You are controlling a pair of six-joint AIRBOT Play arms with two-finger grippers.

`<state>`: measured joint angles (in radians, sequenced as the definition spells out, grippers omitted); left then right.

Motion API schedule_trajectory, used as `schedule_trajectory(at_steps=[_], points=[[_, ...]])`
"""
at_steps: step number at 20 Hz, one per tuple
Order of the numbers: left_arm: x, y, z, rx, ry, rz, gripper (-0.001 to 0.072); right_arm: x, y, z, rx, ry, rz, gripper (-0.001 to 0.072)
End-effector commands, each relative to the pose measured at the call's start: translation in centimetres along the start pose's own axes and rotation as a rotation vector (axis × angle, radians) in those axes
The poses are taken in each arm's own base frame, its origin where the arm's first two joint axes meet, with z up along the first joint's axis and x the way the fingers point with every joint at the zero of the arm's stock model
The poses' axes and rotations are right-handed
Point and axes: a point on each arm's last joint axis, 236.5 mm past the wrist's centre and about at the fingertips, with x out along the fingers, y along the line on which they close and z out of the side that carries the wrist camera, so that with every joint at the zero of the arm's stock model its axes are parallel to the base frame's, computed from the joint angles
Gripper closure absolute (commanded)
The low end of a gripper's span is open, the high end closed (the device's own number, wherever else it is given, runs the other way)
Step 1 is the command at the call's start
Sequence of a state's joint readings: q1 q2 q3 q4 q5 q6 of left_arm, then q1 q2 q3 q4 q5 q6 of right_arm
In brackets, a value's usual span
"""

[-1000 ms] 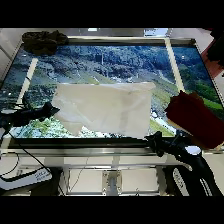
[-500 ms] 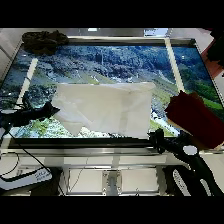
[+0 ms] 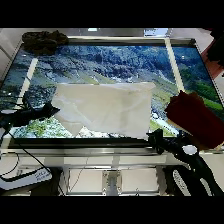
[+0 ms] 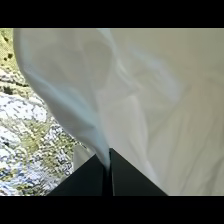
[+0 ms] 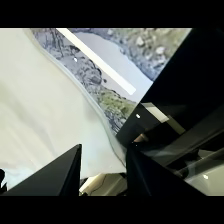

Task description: Fold the shirts.

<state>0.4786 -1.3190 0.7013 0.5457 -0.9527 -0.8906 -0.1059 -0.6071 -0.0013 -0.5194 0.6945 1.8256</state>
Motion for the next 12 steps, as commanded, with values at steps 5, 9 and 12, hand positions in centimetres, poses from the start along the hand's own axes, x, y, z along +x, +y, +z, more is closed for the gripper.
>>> schedule_trajectory(at_steps=[5, 9, 12], points=[[0.0, -0.1, 0.0, 0.002, 0.002, -0.002, 0.0692, 0.0, 1.1, 0.4, -0.038, 0.003, 0.005, 0.0383], [0.0, -0.1, 0.0, 0.002, 0.002, -0.002, 0.0692, 0.5, 1.0, 0.6, -0.075, 0.019, -0.028, 0.0441], [0.0, -0.1, 0.0, 0.002, 0.003, -0.002, 0.0692, 0.5, 1.7, 0.9, -0.192, 0.016, -0.018, 0.0690]])
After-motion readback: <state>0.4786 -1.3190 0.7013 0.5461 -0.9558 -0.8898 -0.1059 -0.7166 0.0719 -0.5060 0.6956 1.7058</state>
